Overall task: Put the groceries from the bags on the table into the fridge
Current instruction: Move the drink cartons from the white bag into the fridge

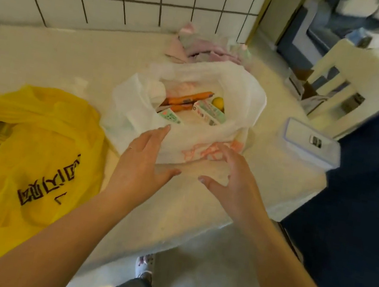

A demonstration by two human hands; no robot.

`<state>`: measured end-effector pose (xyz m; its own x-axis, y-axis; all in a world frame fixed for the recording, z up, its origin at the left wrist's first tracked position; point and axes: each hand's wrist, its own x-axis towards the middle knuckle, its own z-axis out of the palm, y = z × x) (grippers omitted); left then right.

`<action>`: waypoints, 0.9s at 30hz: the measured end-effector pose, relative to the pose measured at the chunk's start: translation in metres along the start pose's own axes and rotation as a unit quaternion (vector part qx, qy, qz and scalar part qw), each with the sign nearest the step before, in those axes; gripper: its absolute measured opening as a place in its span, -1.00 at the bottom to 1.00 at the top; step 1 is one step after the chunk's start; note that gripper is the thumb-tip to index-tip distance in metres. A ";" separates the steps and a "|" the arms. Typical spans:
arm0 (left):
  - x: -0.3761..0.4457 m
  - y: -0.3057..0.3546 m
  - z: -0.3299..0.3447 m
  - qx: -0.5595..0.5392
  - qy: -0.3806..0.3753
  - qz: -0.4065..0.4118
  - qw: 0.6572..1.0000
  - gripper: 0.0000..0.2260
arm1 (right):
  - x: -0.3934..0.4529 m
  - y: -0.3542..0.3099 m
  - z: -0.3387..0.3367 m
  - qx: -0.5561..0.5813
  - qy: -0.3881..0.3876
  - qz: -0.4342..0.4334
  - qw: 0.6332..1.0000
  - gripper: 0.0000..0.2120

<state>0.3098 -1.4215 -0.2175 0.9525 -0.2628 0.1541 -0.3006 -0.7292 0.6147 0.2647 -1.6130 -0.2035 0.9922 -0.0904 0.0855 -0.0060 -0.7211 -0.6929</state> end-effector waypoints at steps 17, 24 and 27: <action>0.173 0.007 0.060 -0.021 0.012 -0.090 0.996 -0.40 | 0.226 0.056 0.001 0.039 -0.131 -0.016 0.990 -0.37; 0.195 0.000 0.099 0.112 -0.042 -0.237 0.964 -0.48 | 0.285 0.094 0.018 -0.079 -0.259 -0.062 0.961 -0.35; 0.201 -0.002 0.105 0.168 -0.069 -0.274 0.944 -0.46 | 0.298 0.102 0.017 -0.163 -0.310 -0.104 0.931 -0.34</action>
<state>0.4970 -1.5395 -0.2692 0.9607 0.1499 -0.2335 0.2158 -0.9325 0.2896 0.5617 -1.7019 -0.2609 0.8569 0.4154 -0.3053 0.2571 -0.8577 -0.4452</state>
